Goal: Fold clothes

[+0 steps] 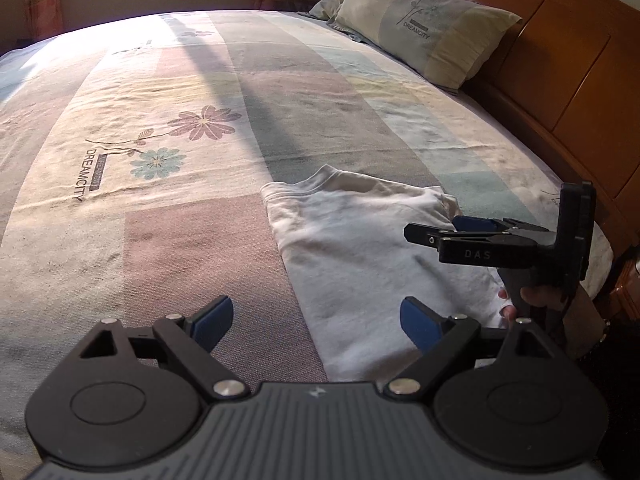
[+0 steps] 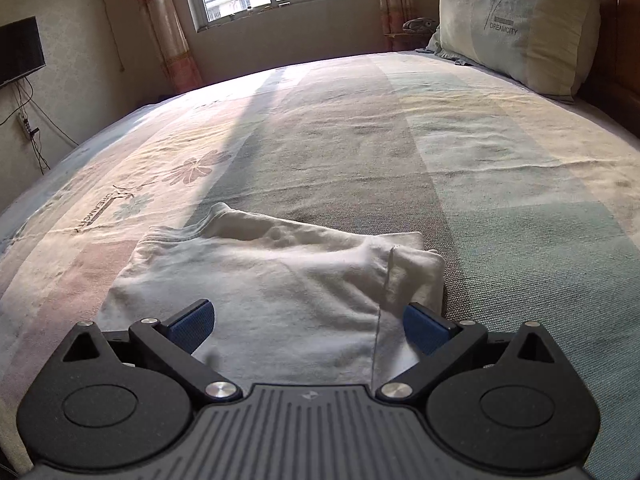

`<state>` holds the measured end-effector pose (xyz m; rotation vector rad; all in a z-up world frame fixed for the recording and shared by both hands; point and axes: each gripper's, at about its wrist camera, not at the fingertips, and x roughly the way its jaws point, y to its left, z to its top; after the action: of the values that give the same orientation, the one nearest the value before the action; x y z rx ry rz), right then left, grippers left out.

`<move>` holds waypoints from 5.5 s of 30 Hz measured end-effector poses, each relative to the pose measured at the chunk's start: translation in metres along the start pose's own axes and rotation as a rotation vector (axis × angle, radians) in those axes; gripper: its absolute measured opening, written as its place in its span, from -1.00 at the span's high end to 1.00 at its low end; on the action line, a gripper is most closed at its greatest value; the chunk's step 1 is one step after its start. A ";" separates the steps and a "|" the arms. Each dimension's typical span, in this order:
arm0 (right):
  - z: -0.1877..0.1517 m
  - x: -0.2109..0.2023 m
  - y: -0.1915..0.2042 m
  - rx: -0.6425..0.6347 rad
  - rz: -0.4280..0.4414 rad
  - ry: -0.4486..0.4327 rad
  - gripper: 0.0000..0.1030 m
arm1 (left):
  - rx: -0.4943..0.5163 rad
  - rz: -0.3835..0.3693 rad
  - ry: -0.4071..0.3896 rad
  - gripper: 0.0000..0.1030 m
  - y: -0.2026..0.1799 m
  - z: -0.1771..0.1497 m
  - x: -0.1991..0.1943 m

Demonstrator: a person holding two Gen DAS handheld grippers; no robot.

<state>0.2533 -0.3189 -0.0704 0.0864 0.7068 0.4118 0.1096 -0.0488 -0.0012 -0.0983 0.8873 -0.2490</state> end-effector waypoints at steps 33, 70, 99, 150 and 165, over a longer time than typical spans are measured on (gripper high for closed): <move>-0.090 -0.141 0.026 0.116 0.013 0.114 -1.00 | 0.078 -0.036 0.006 -0.76 -0.032 -0.015 0.002; -0.016 -0.023 -0.091 0.561 0.386 0.193 -1.00 | -0.483 -0.472 0.170 -0.88 0.052 0.009 0.123; -0.015 -0.008 -0.066 0.625 0.522 0.272 -1.00 | -0.536 -0.592 0.222 -0.93 0.055 -0.003 0.125; 0.045 -0.145 -0.140 0.191 0.245 0.024 -1.00 | -0.388 -0.891 0.251 -0.96 -0.146 0.115 0.178; 0.086 -0.168 -0.282 0.158 0.054 0.010 -1.00 | -0.394 -1.014 0.323 -0.96 -0.267 0.149 0.270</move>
<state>0.2897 -0.6386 0.0372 0.2526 0.7474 0.4075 0.3420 -0.3787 -0.0612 -0.9050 1.1429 -1.0531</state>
